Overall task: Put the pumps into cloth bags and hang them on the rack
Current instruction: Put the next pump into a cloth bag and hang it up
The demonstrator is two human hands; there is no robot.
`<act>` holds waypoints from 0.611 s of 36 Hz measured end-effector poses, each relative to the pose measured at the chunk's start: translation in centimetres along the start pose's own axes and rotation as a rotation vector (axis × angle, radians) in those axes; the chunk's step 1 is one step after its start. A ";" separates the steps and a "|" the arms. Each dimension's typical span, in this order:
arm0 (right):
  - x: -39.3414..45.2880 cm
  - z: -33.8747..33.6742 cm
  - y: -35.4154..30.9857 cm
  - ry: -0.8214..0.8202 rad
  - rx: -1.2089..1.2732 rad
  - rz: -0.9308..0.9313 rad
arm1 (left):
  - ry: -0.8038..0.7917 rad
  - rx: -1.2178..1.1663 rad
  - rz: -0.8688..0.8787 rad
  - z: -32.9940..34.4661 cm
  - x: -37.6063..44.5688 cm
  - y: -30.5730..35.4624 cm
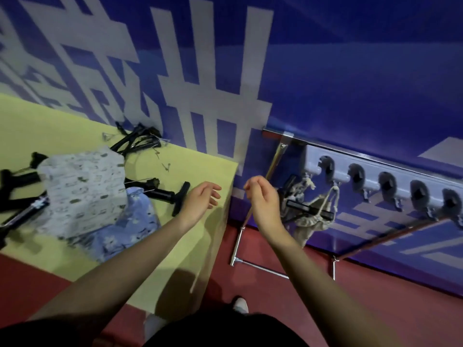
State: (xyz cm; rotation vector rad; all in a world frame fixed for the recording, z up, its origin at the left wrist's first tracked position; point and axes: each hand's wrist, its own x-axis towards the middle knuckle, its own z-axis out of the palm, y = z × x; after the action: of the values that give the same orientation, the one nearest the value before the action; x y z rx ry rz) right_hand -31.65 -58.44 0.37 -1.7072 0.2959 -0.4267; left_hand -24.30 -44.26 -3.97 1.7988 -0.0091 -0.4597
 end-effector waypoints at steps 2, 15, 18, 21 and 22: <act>0.2 3.2 0.3 -0.026 -0.015 0.033 | 0.035 -0.021 0.005 -4.1 0.3 -0.5; 0.0 26.7 3.8 -0.487 -0.359 0.415 | 0.194 0.352 -0.302 -32.8 0.5 -9.7; 0.0 31.3 4.0 -0.521 -0.378 0.514 | 0.261 0.320 -0.409 -37.0 1.2 -11.7; -0.6 34.5 4.1 -0.512 -0.386 0.633 | 0.231 0.318 -0.484 -38.8 1.7 -13.4; -0.8 35.4 4.4 -0.508 -0.359 0.660 | 0.223 0.300 -0.495 -39.0 1.7 -13.4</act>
State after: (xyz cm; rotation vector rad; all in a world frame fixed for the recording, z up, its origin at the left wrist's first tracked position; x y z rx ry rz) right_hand -16.65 -27.49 -9.13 -1.8718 0.5546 0.5690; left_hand -13.62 -4.70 -9.06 2.1415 0.5590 -0.6272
